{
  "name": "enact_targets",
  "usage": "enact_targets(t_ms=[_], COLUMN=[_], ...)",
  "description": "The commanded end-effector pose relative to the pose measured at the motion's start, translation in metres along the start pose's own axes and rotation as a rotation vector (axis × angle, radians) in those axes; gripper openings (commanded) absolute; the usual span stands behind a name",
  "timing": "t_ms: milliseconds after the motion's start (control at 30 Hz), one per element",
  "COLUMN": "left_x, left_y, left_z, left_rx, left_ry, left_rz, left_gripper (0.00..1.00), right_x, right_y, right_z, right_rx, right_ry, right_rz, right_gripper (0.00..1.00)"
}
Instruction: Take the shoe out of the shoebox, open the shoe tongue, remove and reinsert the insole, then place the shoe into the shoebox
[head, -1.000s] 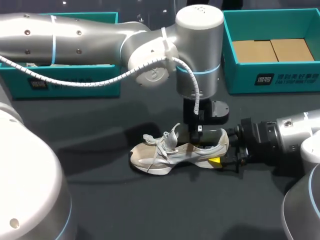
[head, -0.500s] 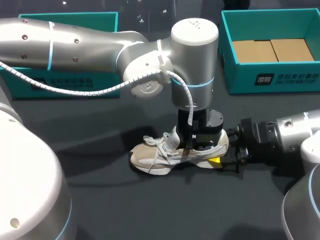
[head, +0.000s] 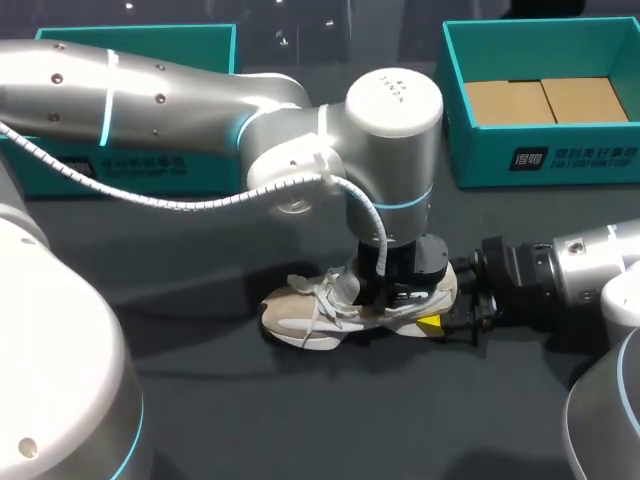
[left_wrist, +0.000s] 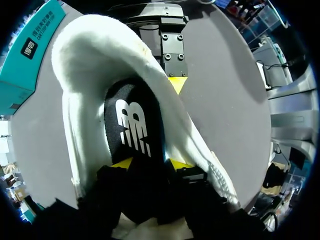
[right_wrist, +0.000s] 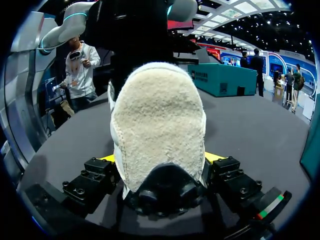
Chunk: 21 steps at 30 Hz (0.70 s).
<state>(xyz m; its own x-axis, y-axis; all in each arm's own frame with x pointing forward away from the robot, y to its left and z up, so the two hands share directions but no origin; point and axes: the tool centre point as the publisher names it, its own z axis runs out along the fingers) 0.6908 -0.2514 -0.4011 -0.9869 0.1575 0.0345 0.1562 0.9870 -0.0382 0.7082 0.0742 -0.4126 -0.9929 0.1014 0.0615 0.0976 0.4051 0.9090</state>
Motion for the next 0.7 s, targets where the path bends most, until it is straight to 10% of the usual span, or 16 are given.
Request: enact_targets(t_ms=[33, 233, 500, 700], left_x=[0.002, -0.012, -0.034, -0.028], left_y=[-0.003, 0.0, 0.01, 0.02], left_z=[0.024, 0.034, 0.031, 0.014], left_rx=[-0.008, -0.034, -0.032, 0.042], left_ry=[-0.052, -0.13, -0.13, -0.097], left_rz=[0.011, -0.027, -0.085, -0.106], left_gripper=[0.46, 0.39, 0.0, 0.0], right_x=[0.0, 0.0, 0.0, 0.0], right_y=[0.001, 0.001, 0.001, 0.001], right_z=[0.001, 0.001, 0.001, 0.001], right_rx=[0.004, 0.004, 0.004, 0.004], right_ry=[-0.001, -0.001, -0.001, -0.001], right_rz=[0.002, 0.002, 0.002, 0.002], right_gripper=[0.0, 0.0, 0.0, 0.0])
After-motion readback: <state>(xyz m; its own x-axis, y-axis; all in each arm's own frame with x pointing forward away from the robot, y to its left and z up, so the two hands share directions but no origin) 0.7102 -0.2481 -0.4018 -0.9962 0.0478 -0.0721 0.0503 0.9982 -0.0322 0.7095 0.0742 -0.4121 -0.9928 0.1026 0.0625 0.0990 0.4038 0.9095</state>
